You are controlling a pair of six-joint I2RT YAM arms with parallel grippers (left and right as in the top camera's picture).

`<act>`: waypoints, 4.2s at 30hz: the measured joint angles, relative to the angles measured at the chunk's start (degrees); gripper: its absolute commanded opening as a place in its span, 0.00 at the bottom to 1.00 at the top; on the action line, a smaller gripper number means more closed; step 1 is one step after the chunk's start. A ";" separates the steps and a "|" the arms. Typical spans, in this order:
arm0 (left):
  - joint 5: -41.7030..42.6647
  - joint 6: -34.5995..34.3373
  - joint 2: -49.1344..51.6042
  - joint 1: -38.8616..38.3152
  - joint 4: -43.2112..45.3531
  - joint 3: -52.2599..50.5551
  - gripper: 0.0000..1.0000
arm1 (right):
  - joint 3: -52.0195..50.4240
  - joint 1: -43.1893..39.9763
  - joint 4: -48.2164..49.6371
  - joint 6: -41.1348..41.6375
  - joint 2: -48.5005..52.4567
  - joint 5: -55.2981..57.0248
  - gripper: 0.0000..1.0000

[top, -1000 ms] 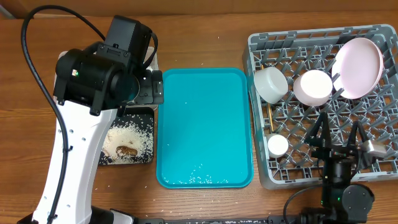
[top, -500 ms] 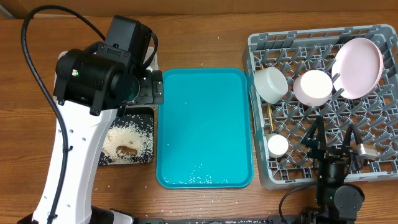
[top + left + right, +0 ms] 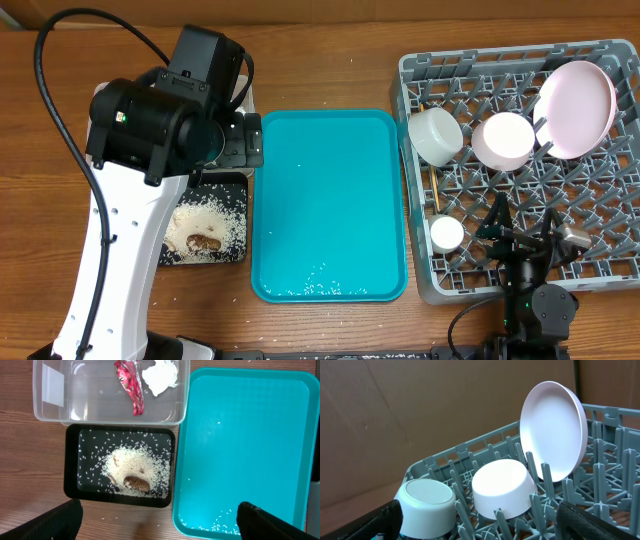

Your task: Sort waste into correct bins and load items into the dishwasher

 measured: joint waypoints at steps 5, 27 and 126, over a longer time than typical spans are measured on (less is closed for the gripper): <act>0.00 0.00 0.00 0.00 0.00 0.00 1.00 | 0.02 0.00 -0.02 0.00 0.00 -0.04 1.00; 12.63 12.11 -34.93 15.21 45.05 -26.86 1.00 | 0.00 -0.02 -0.02 -0.15 0.00 -0.04 1.00; 23.06 24.39 -90.47 20.96 93.37 -118.31 1.00 | 0.00 0.00 -0.04 -0.13 0.00 -0.07 1.00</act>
